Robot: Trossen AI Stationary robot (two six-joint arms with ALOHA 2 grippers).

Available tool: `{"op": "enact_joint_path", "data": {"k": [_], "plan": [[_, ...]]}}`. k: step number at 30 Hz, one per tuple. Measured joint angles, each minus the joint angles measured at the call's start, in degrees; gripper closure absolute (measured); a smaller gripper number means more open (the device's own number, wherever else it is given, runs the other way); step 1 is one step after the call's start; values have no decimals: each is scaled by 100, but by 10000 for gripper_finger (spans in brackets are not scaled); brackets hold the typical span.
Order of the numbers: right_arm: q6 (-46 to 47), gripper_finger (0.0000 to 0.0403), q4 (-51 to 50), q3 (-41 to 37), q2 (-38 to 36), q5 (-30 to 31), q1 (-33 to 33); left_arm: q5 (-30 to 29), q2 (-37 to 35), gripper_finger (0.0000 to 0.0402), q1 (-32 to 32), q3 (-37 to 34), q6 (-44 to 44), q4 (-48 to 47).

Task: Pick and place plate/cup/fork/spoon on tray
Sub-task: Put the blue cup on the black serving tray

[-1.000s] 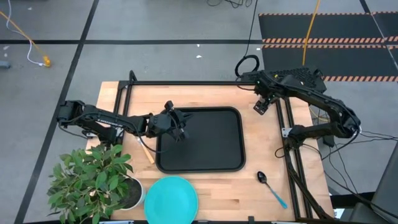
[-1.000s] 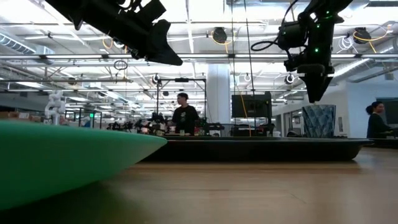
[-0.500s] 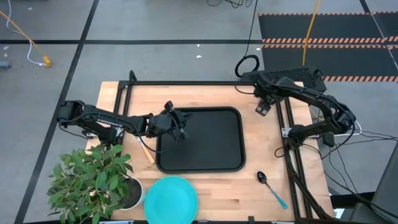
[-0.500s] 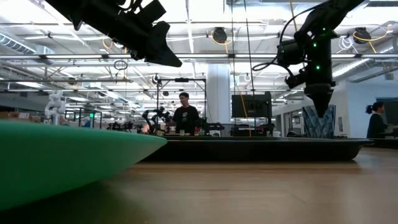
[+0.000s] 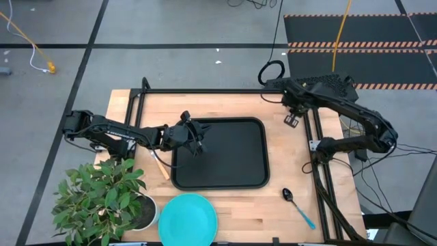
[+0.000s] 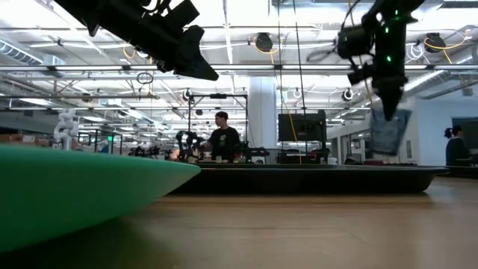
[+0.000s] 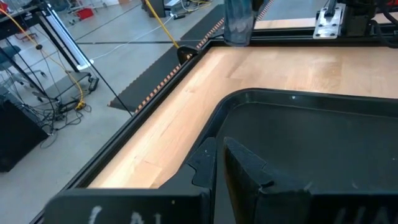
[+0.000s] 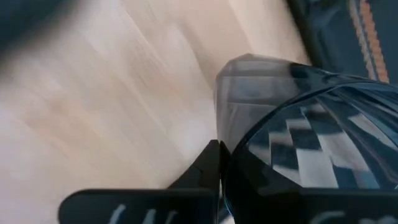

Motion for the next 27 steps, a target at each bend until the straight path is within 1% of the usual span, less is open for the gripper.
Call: {"op": "enact_joint_path", "data": {"k": [4,8,13,17,22,27], "plan": [[285,402,-191,555,-32,-48,528,0,0,371,23,0,-4,5],[537,402,-315,1107,116,-40,1186,-2,0,371,63,0,-26,6],[725,402,-357,1694,511,-19,1949,-2,0,371,67,0,-39,7],[745,402,-409,2015,986,144,2415,-2,0,371,65,0,-50,3],[721,402,-575,2167,1544,149,2673,-2,0,371,63,0,-57,-2],[633,403,-646,2173,1835,446,2741,0,0,371,61,2,-67,-13]]}}
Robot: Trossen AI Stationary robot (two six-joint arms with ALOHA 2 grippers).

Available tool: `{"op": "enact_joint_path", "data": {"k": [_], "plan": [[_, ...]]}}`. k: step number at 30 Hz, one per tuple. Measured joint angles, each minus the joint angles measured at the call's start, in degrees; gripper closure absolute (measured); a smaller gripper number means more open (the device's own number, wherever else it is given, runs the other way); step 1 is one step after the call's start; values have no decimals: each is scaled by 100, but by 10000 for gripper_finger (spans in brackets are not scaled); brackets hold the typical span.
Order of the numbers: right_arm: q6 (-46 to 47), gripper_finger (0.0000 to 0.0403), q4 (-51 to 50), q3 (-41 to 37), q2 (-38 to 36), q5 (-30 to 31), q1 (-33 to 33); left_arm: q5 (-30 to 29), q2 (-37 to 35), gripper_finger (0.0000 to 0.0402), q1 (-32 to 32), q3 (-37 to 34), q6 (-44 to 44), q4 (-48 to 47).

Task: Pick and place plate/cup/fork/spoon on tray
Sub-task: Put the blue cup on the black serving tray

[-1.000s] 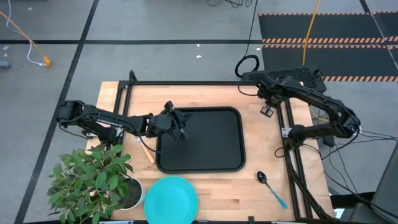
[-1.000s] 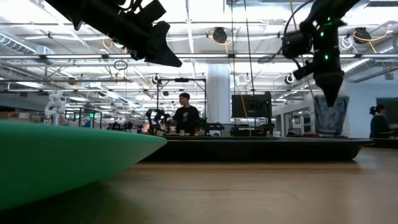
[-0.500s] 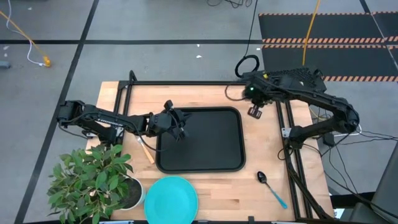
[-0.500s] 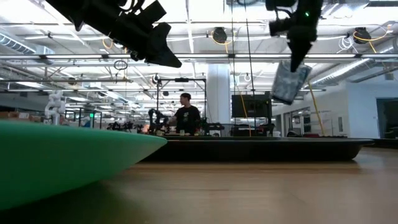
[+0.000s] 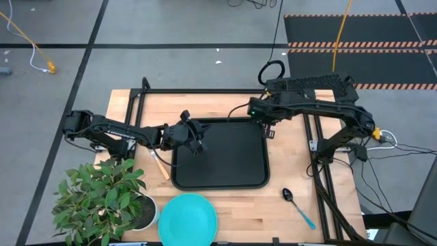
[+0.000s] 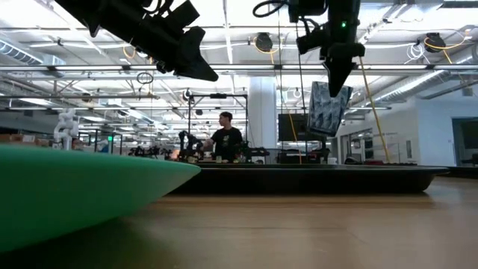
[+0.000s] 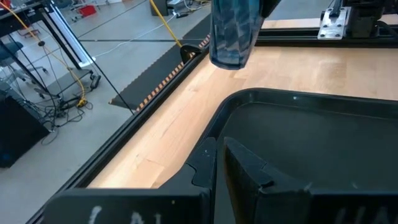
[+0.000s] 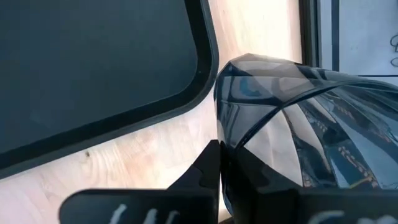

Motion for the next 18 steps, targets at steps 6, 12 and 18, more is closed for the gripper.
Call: {"op": "enact_joint_path", "data": {"k": [6,12,18], "plan": [[2,403,45,0,55,-28,-4,0,0,371,0,0,0,-26],[-48,403,-1,-24,50,-80,-12,0,0,371,0,0,-6,-124],[-93,403,335,-194,53,-497,-97,0,0,371,0,0,-53,-207]]}}
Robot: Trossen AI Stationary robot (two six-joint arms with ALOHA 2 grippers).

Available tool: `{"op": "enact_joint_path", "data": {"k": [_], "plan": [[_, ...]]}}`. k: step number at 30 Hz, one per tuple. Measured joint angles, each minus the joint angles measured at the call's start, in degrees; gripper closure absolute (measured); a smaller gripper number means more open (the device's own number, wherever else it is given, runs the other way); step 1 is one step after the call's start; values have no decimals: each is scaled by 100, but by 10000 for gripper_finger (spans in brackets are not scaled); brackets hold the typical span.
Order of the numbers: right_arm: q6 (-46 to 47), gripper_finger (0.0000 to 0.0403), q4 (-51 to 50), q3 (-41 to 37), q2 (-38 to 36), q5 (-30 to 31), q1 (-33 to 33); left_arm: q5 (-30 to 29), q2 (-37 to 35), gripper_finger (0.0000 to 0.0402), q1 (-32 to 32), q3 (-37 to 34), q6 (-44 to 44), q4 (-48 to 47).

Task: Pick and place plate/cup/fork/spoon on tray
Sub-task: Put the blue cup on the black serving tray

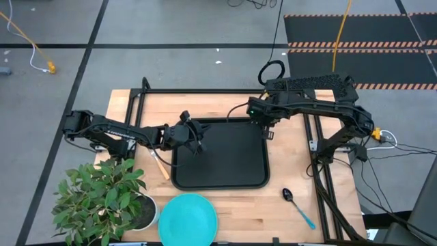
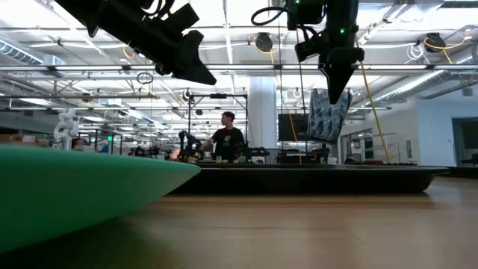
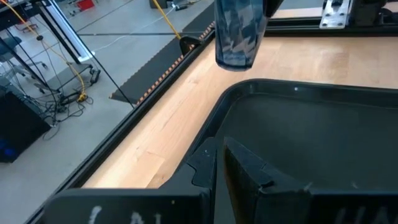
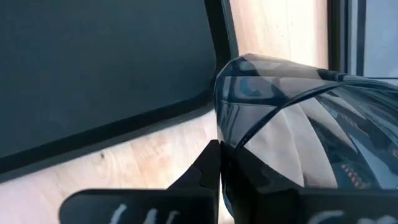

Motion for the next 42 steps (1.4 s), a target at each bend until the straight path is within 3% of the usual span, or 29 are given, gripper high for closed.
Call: {"op": "enact_joint_path", "data": {"k": [7,12,26,42], "plan": [[-58,403,446,-24,9,-631,131,125,0,371,13,2,-129,-552],[-71,403,462,-29,10,-790,220,176,2,371,204,2,-924,-1414],[-546,403,367,47,877,-880,239,1909,2,371,1137,2,-1840,-2383],[-733,403,3,751,1040,-885,130,1923,164,371,1287,4,-2308,-3177]]}}
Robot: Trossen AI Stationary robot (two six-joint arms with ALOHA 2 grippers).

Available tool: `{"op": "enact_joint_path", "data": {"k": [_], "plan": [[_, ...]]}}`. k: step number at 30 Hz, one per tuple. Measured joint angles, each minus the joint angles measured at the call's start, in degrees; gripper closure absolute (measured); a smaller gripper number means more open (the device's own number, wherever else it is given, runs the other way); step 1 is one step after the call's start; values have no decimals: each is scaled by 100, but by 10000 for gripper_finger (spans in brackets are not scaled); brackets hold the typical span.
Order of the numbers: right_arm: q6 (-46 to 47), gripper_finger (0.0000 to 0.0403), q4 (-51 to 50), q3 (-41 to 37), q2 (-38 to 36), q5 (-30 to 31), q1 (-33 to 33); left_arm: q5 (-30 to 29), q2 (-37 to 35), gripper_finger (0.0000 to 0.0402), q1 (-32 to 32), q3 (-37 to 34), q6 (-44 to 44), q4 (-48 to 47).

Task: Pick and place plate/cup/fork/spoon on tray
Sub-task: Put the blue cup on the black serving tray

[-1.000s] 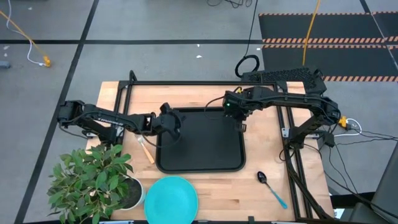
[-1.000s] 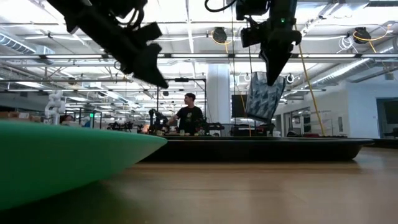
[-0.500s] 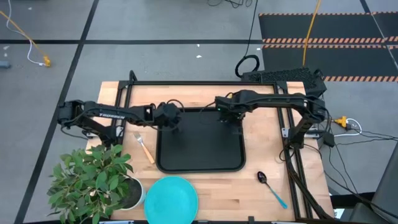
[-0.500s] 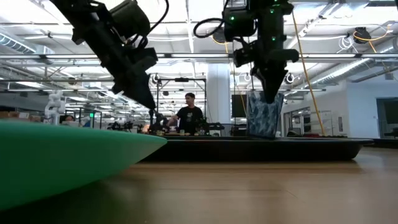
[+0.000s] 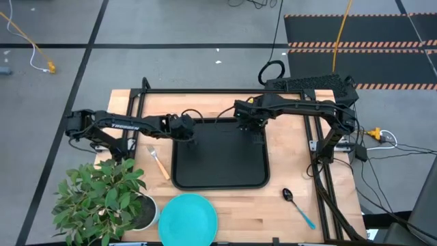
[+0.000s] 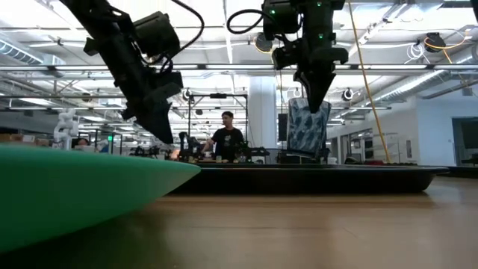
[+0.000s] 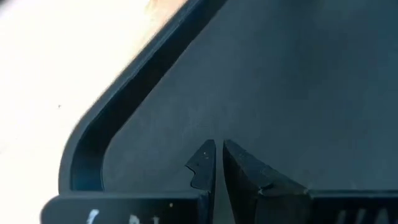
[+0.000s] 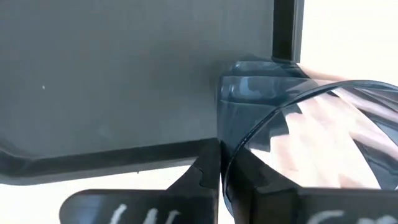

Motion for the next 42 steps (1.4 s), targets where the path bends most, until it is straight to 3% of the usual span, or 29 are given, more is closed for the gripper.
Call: {"op": "enact_joint_path", "data": {"k": [21,39,42], "plan": [[-176,394,-35,-1,424,-22,-16,18,293,371,68,-4,177,148],[114,254,-183,-1,420,27,-13,20,293,371,68,-4,210,141],[15,242,-269,-1,334,360,5,22,293,371,68,-4,208,139]]}}
